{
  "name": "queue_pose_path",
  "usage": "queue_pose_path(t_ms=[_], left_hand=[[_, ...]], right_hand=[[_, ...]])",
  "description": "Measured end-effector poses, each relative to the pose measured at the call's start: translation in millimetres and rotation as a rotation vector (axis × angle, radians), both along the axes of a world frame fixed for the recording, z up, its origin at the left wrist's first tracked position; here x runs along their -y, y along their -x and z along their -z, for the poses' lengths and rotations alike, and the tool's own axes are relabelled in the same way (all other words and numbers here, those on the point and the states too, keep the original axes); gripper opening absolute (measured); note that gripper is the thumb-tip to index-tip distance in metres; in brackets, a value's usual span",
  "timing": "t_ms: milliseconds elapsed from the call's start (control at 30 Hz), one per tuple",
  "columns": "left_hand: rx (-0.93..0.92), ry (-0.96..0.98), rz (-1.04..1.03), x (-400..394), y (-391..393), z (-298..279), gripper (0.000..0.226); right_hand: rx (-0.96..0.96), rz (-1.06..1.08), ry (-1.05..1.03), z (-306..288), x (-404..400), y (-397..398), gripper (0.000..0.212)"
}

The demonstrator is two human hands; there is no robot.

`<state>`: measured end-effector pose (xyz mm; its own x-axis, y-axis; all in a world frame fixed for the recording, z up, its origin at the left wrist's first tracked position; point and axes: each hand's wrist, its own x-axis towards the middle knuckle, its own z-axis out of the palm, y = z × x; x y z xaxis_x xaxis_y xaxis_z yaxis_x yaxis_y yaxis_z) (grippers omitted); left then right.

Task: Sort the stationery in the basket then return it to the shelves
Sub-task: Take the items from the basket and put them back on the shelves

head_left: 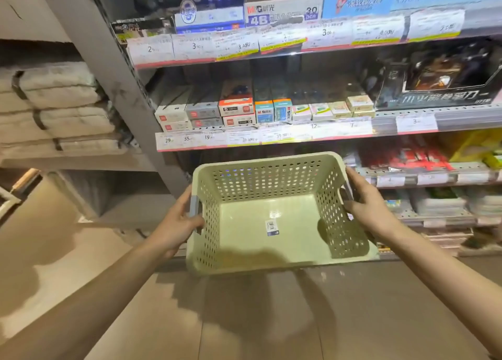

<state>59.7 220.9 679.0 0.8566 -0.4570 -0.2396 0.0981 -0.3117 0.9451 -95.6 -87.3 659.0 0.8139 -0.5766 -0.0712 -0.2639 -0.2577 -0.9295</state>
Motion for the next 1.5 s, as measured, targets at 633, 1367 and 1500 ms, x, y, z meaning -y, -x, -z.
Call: queue_pose_path(t_ms=[633, 1367, 1500], left_hand=[[-0.285, -0.075, 0.118, -5, 6, 229, 0.081], [-0.412, -0.229, 0.129, -11, -15, 564, 0.079], [-0.417, -0.229, 0.13, -2, -22, 617, 0.069]], right_hand=[[-0.125, 0.046, -0.07, 217, -3, 32, 0.074], [-0.226, 0.03, -0.229, 542, -8, 4, 0.069], [-0.233, 0.031, -0.242, 608, 1, -5, 0.071]])
